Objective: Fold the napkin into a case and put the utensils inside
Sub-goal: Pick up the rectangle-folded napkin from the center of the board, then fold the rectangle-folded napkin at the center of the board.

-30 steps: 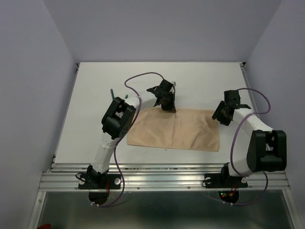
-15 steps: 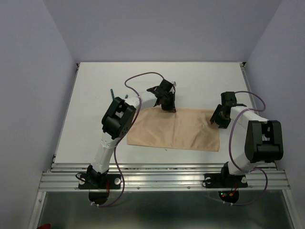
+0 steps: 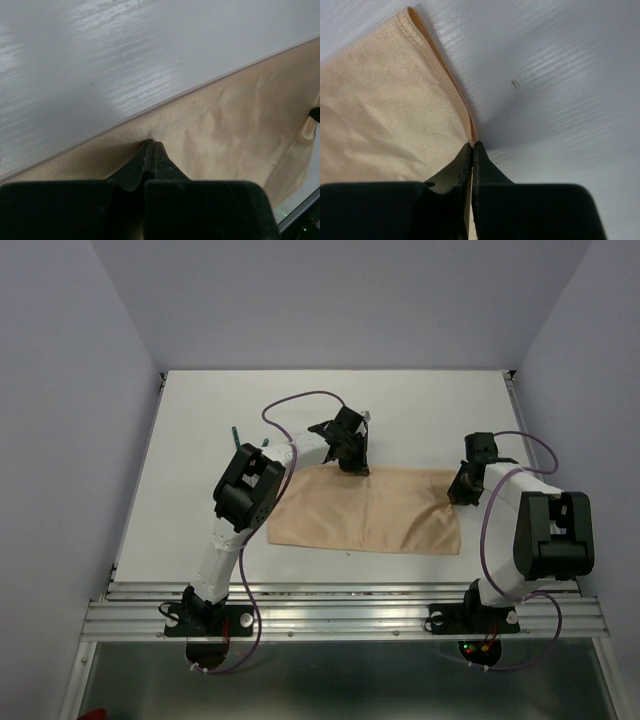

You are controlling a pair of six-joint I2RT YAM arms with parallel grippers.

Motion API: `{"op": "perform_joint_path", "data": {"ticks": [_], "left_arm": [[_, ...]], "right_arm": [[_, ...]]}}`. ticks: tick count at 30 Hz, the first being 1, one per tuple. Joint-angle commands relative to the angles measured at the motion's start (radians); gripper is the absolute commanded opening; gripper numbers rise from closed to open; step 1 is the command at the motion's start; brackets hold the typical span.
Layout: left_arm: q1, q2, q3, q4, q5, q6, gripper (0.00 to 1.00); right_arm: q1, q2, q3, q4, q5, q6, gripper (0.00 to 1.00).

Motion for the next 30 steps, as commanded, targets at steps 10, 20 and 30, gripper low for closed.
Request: {"op": "perform_joint_path", "data": {"ticks": [10,20,30], "left_arm": [[-0.004,-0.078,-0.022,-0.032,-0.048,0.038,0.0],[0.005,-0.166,-0.022,-0.083,-0.136,0.077,0.0],[0.123,-0.333,-0.257,-0.044,-0.15,0.069,0.0]], "right_arm": [[-0.001,-0.124,-0.004,-0.021,0.004,-0.006,0.01],[-0.001,-0.188,0.018,-0.027,-0.044,-0.015,0.01],[-0.001,-0.205,0.022,-0.015,-0.067,-0.029,0.01]]}}
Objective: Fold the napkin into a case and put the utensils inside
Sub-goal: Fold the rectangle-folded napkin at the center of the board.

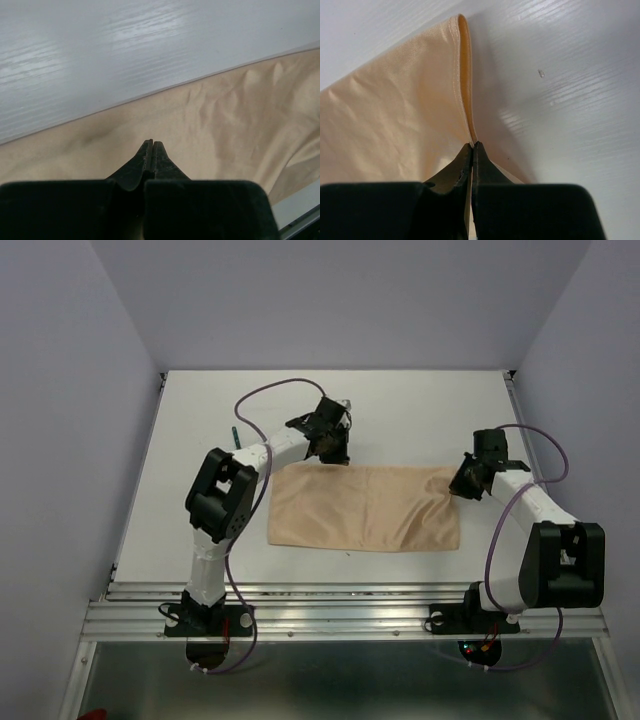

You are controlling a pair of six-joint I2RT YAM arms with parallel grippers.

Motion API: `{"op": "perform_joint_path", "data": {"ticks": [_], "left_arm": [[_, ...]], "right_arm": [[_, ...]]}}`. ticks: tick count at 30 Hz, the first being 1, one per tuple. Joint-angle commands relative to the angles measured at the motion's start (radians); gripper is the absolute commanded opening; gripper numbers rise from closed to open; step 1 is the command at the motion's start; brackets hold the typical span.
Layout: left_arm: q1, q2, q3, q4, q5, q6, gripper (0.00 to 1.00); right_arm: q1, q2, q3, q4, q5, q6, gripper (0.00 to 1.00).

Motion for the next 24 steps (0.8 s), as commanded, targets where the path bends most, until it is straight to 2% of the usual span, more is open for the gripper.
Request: {"op": "perform_joint_path", "data": {"ticks": [1,6,9,13,17,24], "left_arm": [[0.101,-0.171,-0.189,0.021,-0.026,0.011,0.0],[0.181,-0.304,-0.361,0.019,-0.052,0.006,0.0],[0.189,-0.361,-0.461,0.028,-0.087,-0.004,0.0],[0.187,-0.406,-0.582,0.077,-0.064,-0.034,0.0],[0.179,-0.371,-0.603,0.116,-0.067,-0.047,0.0],[0.109,-0.254,-0.584,0.157,-0.055,-0.077,0.0]], "right_arm": [[-0.001,-0.027,0.03,0.008,-0.021,-0.026,0.01],[-0.001,-0.028,0.042,0.005,-0.032,-0.039,0.01],[-0.001,-0.014,0.056,-0.007,-0.017,-0.054,0.01],[-0.001,-0.017,0.065,-0.006,-0.035,-0.049,0.01],[-0.001,-0.022,0.07,-0.001,-0.092,-0.033,0.01],[0.089,-0.045,0.108,-0.019,-0.077,0.015,0.01]]}}
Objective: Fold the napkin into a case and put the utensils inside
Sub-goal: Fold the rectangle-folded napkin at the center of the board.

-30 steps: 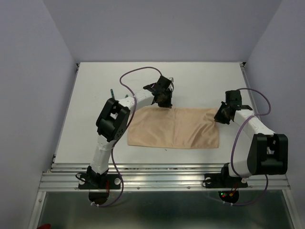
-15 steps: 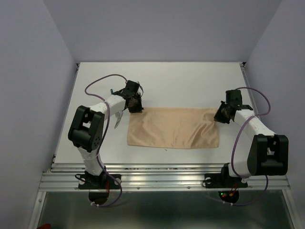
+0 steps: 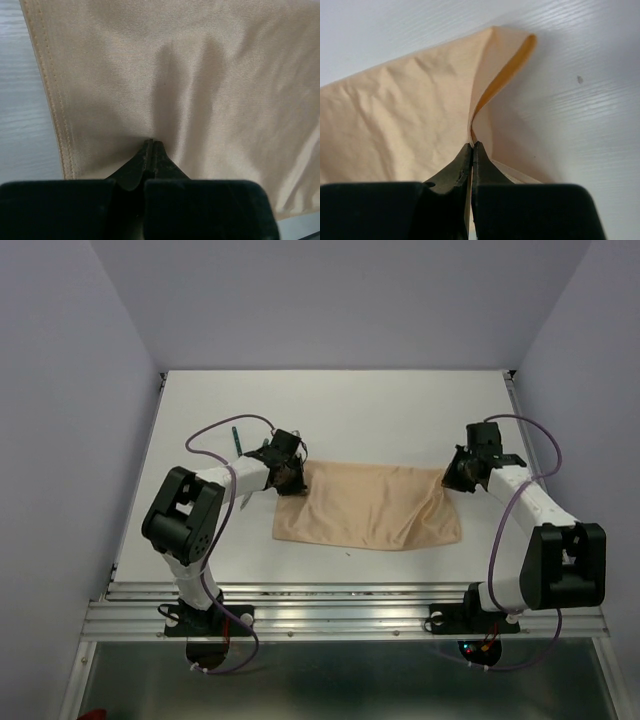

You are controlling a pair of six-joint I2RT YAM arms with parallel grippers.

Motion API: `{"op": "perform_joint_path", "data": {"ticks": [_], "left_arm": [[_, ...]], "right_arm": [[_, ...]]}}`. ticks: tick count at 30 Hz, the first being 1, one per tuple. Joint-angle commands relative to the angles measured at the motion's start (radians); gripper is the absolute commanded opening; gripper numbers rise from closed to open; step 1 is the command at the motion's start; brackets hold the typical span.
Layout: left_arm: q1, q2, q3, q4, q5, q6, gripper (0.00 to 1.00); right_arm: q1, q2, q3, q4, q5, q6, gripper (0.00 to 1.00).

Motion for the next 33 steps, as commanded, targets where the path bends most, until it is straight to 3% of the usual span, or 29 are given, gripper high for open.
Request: {"op": "perform_joint_path", "data": {"ticks": [1,10,17,22,33], "left_arm": [[-0.065,0.072,0.016,0.04,0.009,-0.029,0.0],[-0.116,0.098,0.059,0.046,0.018,-0.058,0.0],[-0.116,0.042,0.07,0.02,0.014,-0.033,0.0],[-0.099,0.028,0.096,-0.014,0.041,0.003,0.0],[0.011,-0.127,-0.007,-0.063,0.041,0.018,0.0]], "right_arm": [[0.056,-0.046,0.06,-0.011,-0.003,0.035,0.01],[0.199,-0.05,0.129,-0.031,0.017,0.109,0.01],[0.389,0.029,0.193,0.012,0.046,0.187,0.01],[0.432,0.1,0.206,0.024,0.089,0.216,0.01],[0.486,0.137,0.229,0.047,0.112,0.236,0.01]]}}
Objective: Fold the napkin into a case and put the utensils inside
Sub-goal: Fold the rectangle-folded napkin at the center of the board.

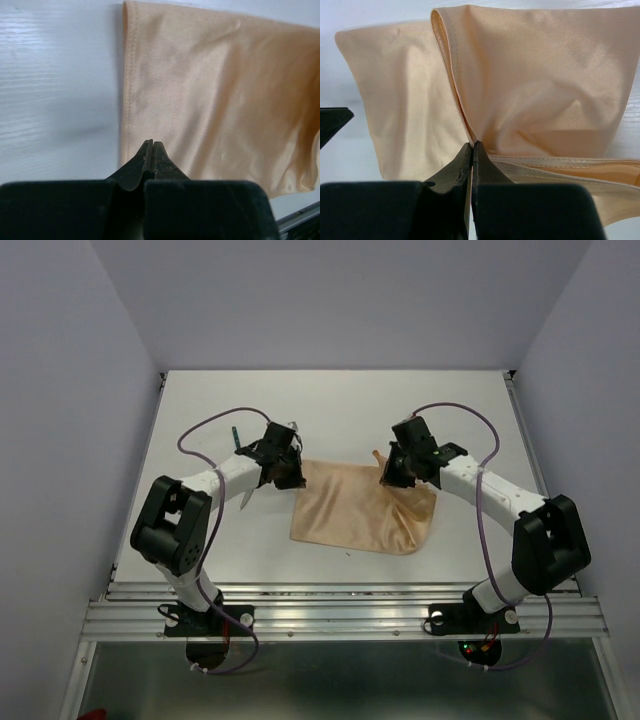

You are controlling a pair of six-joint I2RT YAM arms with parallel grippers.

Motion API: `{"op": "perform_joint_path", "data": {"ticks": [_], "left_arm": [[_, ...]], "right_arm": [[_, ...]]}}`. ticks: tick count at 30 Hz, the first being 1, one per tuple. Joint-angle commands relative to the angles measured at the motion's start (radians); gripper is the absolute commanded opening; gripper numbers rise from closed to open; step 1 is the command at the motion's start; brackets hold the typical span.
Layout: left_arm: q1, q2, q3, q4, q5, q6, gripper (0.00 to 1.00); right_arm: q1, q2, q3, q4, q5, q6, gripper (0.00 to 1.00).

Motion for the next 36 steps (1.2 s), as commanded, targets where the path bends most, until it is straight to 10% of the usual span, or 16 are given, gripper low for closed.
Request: {"op": "perform_joint_path", "data": {"ticks": [1,19,36], "left_arm": [[0.019,-0.079,-0.055,-0.028,-0.006,0.019,0.0],[-0.085,-0.004,-0.255,0.14,0.048,-0.111,0.0],[-0.085,-0.14,-0.146,-0.076,-0.277,-0.056,0.0]], "right_arm": [[0.039,0.004,0.054,0.042,0.043,0.023,0.01],[0.205,0.109,0.183,-0.062,0.224,0.094,0.01],[0.305,0.252,0.327,-0.047,0.219,0.128,0.01]]}}
